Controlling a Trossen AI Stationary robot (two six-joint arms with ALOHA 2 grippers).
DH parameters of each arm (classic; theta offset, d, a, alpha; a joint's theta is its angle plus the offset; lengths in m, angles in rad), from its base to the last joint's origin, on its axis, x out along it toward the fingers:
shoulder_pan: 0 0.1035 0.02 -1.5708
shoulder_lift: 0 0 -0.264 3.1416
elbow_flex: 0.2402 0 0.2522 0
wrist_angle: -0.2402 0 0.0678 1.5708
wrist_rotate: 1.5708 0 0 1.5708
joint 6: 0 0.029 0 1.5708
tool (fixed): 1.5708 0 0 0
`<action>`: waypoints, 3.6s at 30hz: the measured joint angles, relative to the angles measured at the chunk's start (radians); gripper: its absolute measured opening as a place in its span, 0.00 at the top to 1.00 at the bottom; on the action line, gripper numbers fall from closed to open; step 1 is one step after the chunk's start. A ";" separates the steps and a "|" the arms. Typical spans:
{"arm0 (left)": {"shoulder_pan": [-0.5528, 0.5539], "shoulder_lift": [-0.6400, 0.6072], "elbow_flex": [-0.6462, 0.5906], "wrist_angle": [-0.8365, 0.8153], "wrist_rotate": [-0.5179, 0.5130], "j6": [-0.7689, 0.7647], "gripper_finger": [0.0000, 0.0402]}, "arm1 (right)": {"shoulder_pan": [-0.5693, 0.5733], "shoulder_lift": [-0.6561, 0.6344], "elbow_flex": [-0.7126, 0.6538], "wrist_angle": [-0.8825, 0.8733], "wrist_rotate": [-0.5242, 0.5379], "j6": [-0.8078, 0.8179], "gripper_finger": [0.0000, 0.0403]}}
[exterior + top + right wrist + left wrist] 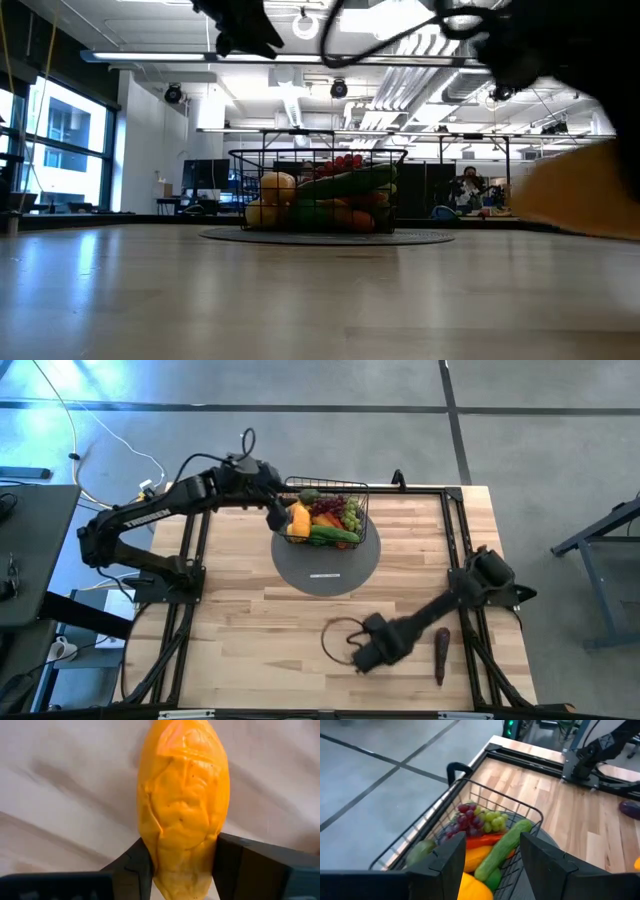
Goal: Build produce basket
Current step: Put the yellow mango into the basket, then put the purple eggplant into the basket
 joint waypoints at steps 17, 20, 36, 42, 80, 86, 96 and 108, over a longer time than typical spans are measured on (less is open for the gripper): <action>0.148 -0.050 0.000 -0.200 0.011 -0.027 0.57 | -0.393 -0.090 0.019 0.266 0.072 -0.638 0.70; 0.182 -0.050 0.000 -0.197 0.008 -0.026 0.57 | -0.455 -0.090 0.052 0.293 0.070 -0.723 0.70; 0.270 -0.050 0.000 -0.197 0.011 -0.026 0.57 | -0.712 -0.090 0.199 0.525 0.069 -1.021 0.71; 0.270 -0.050 0.000 -0.196 0.010 -0.008 0.57 | -0.784 -0.090 0.199 0.617 0.137 -1.029 0.71; 0.270 -0.050 -0.001 -0.136 -0.068 -0.018 0.57 | -0.942 0.098 0.195 0.848 0.015 -0.864 0.55; 0.270 -0.050 -0.001 -0.136 -0.068 -0.018 0.57 | -0.938 0.098 0.195 0.855 -0.071 -0.837 0.40; 0.270 -0.050 -0.001 -0.136 -0.068 -0.018 0.57 | -0.938 0.090 0.197 0.845 -0.135 -0.804 0.39; 0.269 -0.050 -0.001 -0.212 -0.052 -0.018 0.57 | -0.873 -0.025 0.198 0.607 -0.025 -0.906 0.38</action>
